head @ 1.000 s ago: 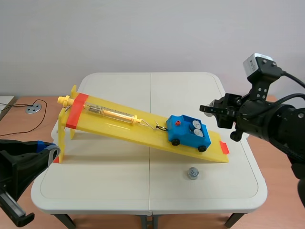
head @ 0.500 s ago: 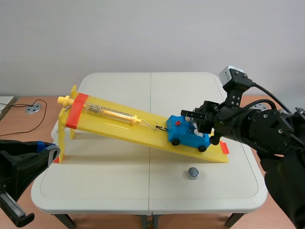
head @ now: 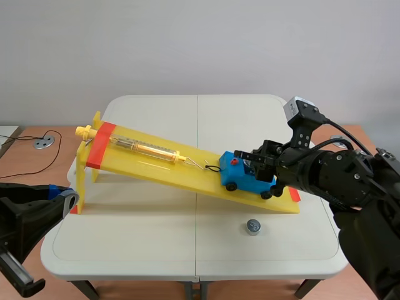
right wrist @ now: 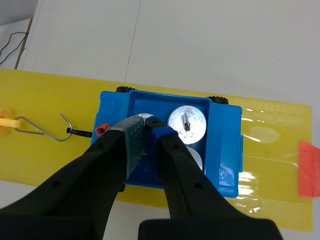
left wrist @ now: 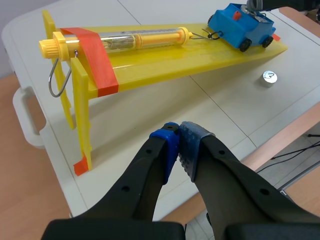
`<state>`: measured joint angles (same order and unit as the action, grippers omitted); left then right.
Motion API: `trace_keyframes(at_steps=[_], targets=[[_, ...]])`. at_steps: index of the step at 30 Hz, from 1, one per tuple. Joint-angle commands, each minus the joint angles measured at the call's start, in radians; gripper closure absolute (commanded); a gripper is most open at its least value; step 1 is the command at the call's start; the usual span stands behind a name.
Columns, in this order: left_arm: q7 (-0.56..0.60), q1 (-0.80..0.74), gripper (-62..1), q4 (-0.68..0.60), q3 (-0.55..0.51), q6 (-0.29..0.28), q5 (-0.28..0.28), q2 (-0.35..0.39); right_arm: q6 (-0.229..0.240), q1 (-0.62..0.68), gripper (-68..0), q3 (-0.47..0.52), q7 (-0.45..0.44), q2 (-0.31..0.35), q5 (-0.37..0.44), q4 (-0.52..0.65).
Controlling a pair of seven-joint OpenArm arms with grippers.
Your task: Place the four metal weights on the blue cart on the ramp.
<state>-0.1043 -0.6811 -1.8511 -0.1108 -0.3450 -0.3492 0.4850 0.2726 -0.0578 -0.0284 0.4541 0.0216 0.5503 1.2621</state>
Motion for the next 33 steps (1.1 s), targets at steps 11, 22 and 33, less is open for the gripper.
trace_keyframes(at_steps=[11,22,33], targets=[[0.106,0.019,-2.9,-0.065,-0.013,-0.025,-0.077,-0.002,0.011,-0.128,-0.6,0.001,-0.18,-0.014,0.065,0.069],[0.106,0.019,-2.9,-0.065,-0.013,-0.025,-0.077,-0.002,0.011,-0.128,-11.1,0.001,-0.188,-0.014,0.063,0.069],[0.106,0.019,-2.9,-0.065,-0.013,-0.025,-0.077,-0.002,0.099,-0.134,-28.1,0.085,-0.197,-0.009,0.063,0.105]])
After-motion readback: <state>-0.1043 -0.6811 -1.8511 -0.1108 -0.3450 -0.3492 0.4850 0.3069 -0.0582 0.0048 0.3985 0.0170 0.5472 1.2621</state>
